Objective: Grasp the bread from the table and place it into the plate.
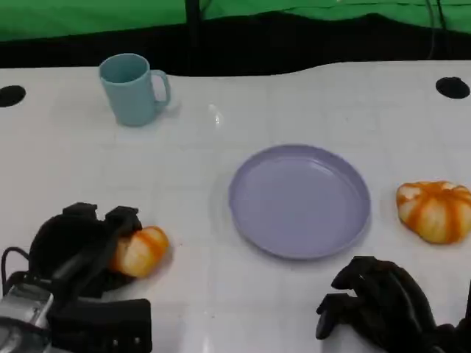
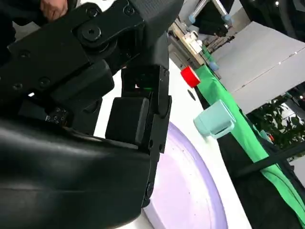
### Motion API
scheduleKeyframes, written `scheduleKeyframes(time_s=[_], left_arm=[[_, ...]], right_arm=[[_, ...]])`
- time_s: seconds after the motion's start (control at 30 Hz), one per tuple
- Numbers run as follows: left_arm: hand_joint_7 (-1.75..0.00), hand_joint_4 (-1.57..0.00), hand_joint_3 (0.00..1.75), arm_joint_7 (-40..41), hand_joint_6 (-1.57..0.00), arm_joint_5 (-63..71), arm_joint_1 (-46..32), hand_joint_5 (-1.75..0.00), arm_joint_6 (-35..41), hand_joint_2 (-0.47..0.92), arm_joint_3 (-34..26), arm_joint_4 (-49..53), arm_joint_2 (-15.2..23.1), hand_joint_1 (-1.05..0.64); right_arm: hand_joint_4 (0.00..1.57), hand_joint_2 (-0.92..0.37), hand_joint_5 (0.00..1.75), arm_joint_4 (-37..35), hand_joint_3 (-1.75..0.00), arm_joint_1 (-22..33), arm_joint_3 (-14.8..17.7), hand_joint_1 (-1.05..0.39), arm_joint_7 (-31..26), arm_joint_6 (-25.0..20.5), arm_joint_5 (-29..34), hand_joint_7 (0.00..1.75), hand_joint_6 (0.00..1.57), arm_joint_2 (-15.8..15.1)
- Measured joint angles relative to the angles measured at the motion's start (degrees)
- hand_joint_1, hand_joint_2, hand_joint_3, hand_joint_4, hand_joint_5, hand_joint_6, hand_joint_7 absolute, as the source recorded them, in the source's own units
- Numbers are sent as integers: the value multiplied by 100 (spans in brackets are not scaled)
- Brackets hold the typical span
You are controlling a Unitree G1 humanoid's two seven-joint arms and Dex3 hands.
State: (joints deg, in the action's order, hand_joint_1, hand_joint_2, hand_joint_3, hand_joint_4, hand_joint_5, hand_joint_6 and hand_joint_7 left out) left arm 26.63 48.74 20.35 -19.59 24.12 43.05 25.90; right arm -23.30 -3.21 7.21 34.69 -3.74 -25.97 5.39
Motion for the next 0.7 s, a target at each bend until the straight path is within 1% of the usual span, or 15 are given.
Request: scheduleKeyframes(time_s=[0.03,0.1,0.13,0.17,0.2,0.23,0.3,0.37,0.4,0.43,0.5,0.53,0.63,0.7], left_arm=[[-126,-79,128,66,-79,-6,0,-175,-64,53,12,6,-6,-27],[-117,-79,129,96,-82,-27,2,-175,-92,52,22,-74,-21,-27],[-120,-79,129,96,-82,-38,4,-175,-90,51,22,-144,-36,-27],[-136,-78,130,96,-76,-58,7,-175,-89,49,22,-208,-51,-27],[-144,-78,130,96,-72,-89,11,-175,-90,49,21,-263,-65,-26],[-153,-77,124,97,-67,-114,17,-175,-90,52,21,-318,-83,-27],[-151,-77,108,97,-67,-127,78,-175,-64,58,21,-414,-164,-28],[-150,-78,102,95,-70,-162,152,-175,7,58,19,-561,-238,-27],[-150,-78,101,89,-71,-179,200,-175,34,57,18,-611,-269,-26],[-155,-78,106,78,-69,-202,240,-175,66,55,17,-653,-287,-26],[-158,-78,109,33,-67,-243,312,-175,73,53,-3,-735,-316,-26],[-166,-79,110,18,-64,-252,334,-175,70,51,-10,-768,-332,-27],[-173,-78,104,-31,-59,-312,376,-175,68,51,-16,-811,-425,-29],[-168,-80,100,-60,-61,-352,431,-175,65,53,-13,-813,-503,-29]], right_arm=[[157,-72,73,0,-1,0,-1,-105,0,1,1,35,157,0],[157,-72,73,-9,0,-1,1,-105,7,10,1,36,157,0],[157,-72,74,-18,0,-1,1,-105,11,11,1,36,157,-1],[157,-72,74,-26,0,-1,1,-105,14,11,1,37,157,-1],[157,-72,75,-29,0,-1,1,-105,15,11,1,38,157,-1],[157,-73,75,-29,0,-1,3,-105,14,11,2,38,157,-1],[157,-73,75,-28,-1,0,7,-105,8,11,2,38,157,-2],[157,-73,76,-28,0,0,3,-105,7,11,3,38,157,-1],[157,-73,76,-27,0,0,4,-105,6,10,2,37,157,-1],[157,-73,76,-24,0,0,3,-105,5,10,2,37,157,-1],[157,-73,76,-18,0,1,4,-105,0,10,3,37,157,-1],[157,-73,76,-16,0,1,3,-105,-1,10,3,37,157,-1],[157,-73,75,-16,-1,1,4,-105,-2,9,3,37,157,-2],[157,-73,75,-16,0,1,5,-105,-1,9,3,37,157,-4]])
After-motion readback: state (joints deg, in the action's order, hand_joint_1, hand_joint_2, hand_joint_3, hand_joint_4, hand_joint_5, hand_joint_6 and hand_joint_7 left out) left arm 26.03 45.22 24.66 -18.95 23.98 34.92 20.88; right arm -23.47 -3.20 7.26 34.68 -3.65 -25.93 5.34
